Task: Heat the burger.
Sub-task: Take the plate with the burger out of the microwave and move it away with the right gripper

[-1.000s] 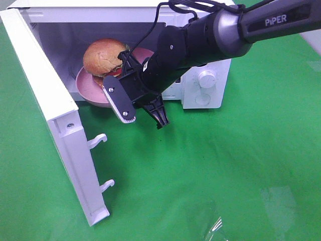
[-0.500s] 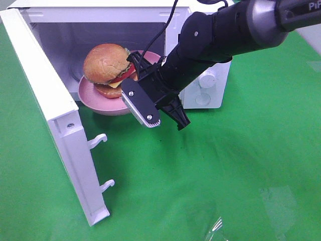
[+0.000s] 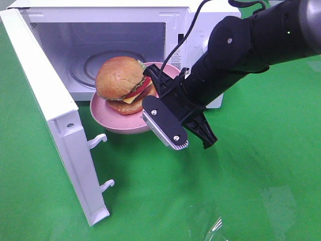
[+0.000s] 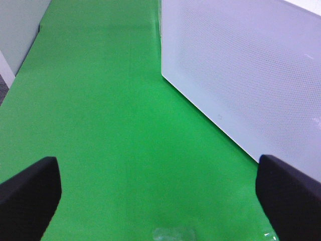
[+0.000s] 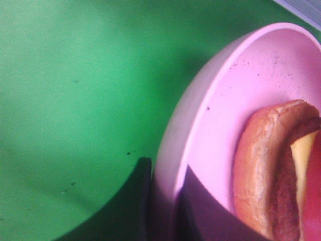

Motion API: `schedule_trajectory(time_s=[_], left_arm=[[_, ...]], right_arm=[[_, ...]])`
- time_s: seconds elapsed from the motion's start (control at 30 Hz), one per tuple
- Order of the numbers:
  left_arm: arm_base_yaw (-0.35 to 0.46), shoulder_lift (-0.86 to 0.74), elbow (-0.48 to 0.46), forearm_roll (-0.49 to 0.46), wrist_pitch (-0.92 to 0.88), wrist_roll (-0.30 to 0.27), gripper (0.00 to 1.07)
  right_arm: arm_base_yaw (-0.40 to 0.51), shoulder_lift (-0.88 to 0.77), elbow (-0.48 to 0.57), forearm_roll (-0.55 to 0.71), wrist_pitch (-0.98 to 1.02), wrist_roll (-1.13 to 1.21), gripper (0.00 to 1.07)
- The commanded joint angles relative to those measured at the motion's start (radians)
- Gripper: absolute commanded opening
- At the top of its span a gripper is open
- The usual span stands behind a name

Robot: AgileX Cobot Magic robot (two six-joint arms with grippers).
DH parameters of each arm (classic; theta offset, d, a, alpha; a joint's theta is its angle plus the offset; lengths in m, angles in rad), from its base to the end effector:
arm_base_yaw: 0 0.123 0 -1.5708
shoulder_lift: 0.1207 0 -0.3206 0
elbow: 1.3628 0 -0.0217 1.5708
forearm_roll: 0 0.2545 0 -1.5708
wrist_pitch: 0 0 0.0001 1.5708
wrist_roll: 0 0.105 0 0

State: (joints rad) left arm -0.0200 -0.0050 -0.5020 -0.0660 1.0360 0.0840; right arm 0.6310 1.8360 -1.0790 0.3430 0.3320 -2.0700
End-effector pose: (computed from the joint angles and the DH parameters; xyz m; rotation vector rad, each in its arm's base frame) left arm -0.0251 -0.0055 0.2757 0.1069 2.0081 -0.0378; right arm 0.3092 0.2402 0.1921 -2.4012 0.9216 -0.2908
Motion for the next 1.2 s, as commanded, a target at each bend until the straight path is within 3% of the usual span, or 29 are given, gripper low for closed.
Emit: schedule_trajectory(time_s=[0.03, 0.83, 1.2], left_arm=[[0.003, -0.020, 0.004, 0.002, 0.001, -0.004, 1.03], [0.003, -0.020, 0.004, 0.002, 0.001, -0.004, 1.03], [0.003, -0.020, 0.004, 0.002, 0.001, -0.004, 1.03]], right_arm=[[0.000, -0.058, 0.029, 0.019, -0.053, 0.008, 0.00], [0.012, -0.514, 0.471, -0.040, -0.104, 0.249, 0.00], [0.012, -0.772, 0.596, -0.266, -0.016, 0.545, 0.00]])
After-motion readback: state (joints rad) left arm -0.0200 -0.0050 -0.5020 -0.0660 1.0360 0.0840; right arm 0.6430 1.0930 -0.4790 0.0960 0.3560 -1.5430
